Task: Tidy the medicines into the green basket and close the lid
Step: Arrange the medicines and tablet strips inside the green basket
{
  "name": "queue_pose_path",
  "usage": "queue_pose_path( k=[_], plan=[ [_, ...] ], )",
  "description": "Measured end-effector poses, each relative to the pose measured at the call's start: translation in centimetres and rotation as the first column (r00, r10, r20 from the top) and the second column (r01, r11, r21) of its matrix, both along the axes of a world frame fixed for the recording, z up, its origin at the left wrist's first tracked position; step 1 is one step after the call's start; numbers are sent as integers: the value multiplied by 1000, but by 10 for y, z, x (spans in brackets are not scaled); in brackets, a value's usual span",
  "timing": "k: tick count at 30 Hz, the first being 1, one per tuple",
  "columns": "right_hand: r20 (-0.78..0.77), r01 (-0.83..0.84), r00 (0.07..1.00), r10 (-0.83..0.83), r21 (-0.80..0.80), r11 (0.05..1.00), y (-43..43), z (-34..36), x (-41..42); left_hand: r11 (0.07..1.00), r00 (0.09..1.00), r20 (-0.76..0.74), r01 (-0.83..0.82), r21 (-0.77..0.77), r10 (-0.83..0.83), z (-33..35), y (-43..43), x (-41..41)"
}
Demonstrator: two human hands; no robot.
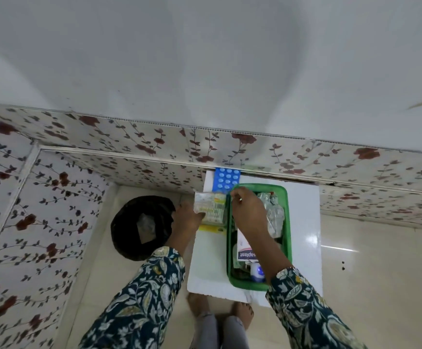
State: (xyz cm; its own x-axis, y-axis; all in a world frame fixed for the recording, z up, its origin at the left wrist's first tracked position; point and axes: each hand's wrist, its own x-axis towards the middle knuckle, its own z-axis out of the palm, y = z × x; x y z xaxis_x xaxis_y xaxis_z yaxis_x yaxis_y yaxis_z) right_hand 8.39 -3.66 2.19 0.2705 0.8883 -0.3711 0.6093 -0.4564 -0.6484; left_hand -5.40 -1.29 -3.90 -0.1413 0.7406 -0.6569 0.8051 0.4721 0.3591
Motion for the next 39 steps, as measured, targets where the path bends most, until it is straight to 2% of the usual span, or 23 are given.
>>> queue_pose_path(
  k=[3,6,8,10,12,14,16,20,23,27,32,36,39],
  plan=[
    [119,-118,986,114,28,993,32,-11,-8,997,983,169,-75,-10,75,-9,10,1],
    [256,-256,927,273,-97,962,58,-20,-17,986,958,234,-154,-68,165,-20,16,0],
    [376,-265,871,316,-183,947,64,-21,-23,977,936,284,-187,-100,208,-25,19,-2],
    [476,-218,830,292,-205,954,65,-22,-28,972,921,315,-198,-128,229,-27,21,-6],
    [458,-185,854,246,-175,967,66,-25,-36,960,903,328,-240,-147,276,-26,21,-14],
    [330,-189,917,225,-139,972,69,-29,-46,938,863,368,-310,-153,346,-19,19,-23],
    [226,-172,950,214,-192,966,78,-37,-58,910,824,387,-385,-154,414,-12,18,-39],
    [284,-55,939,193,-431,901,95,-62,-70,911,839,362,-403,-88,406,-9,21,-73],
    [324,48,939,115,-456,889,97,-77,-79,896,807,403,-433,-94,432,-9,26,-88],
    [421,89,903,84,-376,922,93,-95,-94,887,779,442,-452,-97,445,-3,28,-95],
    [483,-75,847,223,-307,949,69,-103,-103,877,770,443,-471,-90,459,3,26,-97],
    [463,-71,870,169,-221,973,68,-94,-102,874,768,442,-479,-83,463,11,27,-97],
    [330,-118,932,151,-118,986,72,-79,-98,872,776,427,-484,-70,464,20,26,-97]
  ],
)
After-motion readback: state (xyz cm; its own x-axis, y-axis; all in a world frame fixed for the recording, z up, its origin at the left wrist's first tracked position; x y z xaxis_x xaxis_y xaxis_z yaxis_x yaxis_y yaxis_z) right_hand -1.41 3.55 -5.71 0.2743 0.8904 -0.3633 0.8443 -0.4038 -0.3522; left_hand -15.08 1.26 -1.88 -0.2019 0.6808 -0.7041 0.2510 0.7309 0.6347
